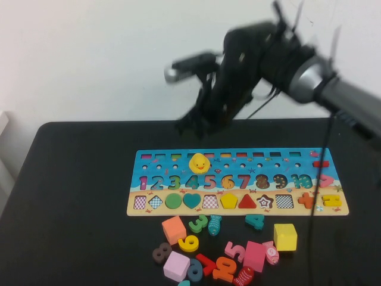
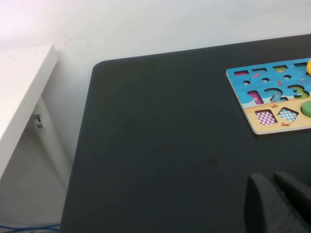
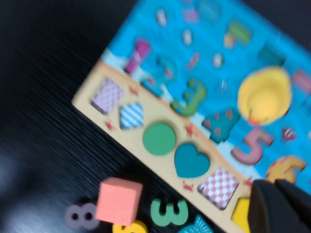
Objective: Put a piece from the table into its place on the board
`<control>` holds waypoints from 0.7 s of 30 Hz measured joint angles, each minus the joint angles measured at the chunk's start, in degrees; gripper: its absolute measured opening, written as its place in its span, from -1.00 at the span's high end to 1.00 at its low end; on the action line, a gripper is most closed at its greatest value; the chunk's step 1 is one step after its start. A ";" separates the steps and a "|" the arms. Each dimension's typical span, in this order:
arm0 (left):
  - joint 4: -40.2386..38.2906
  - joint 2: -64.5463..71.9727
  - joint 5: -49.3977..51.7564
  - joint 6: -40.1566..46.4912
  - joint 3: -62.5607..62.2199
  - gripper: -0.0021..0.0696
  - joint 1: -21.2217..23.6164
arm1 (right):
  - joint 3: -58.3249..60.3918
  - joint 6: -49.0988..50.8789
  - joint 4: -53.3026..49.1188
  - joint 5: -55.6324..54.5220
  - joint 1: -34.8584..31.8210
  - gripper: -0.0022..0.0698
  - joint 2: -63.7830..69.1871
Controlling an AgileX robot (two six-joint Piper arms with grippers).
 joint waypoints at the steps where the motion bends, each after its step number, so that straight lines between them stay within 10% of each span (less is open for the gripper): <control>1: 0.00 0.00 0.00 0.00 0.00 0.95 0.00 | 0.00 -0.42 0.01 0.00 0.00 0.89 -1.77; 21: 0.00 0.00 0.00 0.00 0.00 0.95 0.00 | 27.67 -6.05 -0.16 -15.11 12.61 0.89 -38.78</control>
